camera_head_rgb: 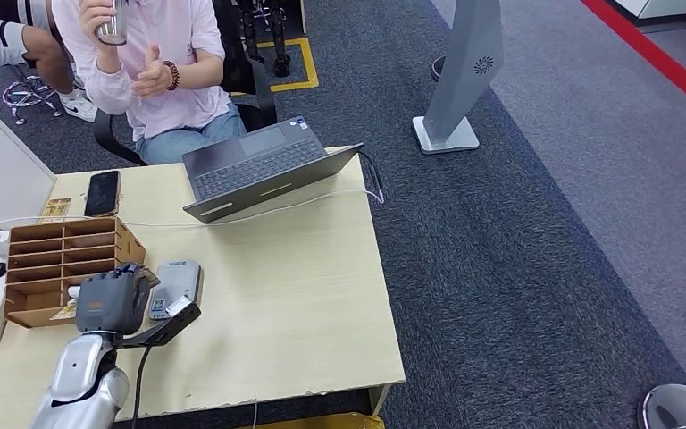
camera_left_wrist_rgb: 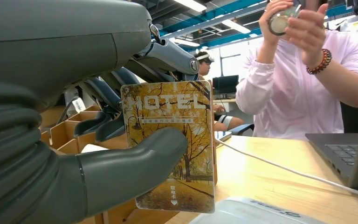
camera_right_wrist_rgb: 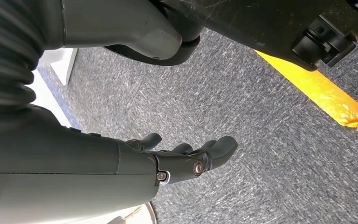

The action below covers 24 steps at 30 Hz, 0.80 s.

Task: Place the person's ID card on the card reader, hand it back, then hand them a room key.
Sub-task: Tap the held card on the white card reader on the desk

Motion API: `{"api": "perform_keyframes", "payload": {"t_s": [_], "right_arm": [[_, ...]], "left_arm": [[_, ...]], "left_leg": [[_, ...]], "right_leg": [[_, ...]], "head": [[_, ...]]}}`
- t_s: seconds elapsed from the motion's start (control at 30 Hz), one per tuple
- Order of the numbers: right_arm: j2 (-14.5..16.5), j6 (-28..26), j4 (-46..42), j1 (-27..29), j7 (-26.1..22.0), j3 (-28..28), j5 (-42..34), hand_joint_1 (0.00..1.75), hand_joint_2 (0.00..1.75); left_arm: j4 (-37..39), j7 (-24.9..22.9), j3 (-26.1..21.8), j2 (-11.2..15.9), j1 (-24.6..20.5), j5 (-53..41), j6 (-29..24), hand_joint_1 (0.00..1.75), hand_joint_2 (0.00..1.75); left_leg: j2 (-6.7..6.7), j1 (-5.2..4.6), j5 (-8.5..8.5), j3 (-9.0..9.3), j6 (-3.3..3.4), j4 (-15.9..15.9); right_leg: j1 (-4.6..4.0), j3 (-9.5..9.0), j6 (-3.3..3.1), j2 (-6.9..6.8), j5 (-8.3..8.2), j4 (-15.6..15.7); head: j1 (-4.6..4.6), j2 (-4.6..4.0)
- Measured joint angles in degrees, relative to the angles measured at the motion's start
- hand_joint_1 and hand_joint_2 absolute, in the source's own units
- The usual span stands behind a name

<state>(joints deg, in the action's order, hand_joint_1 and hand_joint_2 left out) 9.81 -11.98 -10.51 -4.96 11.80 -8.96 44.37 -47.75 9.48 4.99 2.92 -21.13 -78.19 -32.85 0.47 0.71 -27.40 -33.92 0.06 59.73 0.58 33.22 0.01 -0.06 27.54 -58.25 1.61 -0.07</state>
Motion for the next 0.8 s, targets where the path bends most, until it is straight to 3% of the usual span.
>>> {"api": "perform_keyframes", "payload": {"t_s": [0.53, 0.8], "right_arm": [[0.08, -0.2, 0.0, 0.01, 0.04, 0.01, 0.8, 0.0, 1.75], [0.09, -0.08, 0.0, 0.02, 0.07, 0.11, 1.82, 0.0, 1.75]], "left_arm": [[-0.65, -0.37, 0.67, -0.03, -1.1, 0.98, -0.62, 1.75, 1.75], [-3.61, -1.03, 0.56, 4.35, -6.52, 2.73, -0.05, 1.75, 1.75]], "left_leg": [[0.0, 0.01, 0.0, 0.0, 0.0, 0.0], [-0.01, 0.07, 0.03, 0.01, -0.02, 0.0]], "right_leg": [[0.0, 0.0, 0.0, 0.0, 0.0, 0.0], [-0.03, -0.03, -0.03, -0.01, -0.02, -0.02]], "head": [[0.0, 0.0], [-0.03, 0.0]]}}
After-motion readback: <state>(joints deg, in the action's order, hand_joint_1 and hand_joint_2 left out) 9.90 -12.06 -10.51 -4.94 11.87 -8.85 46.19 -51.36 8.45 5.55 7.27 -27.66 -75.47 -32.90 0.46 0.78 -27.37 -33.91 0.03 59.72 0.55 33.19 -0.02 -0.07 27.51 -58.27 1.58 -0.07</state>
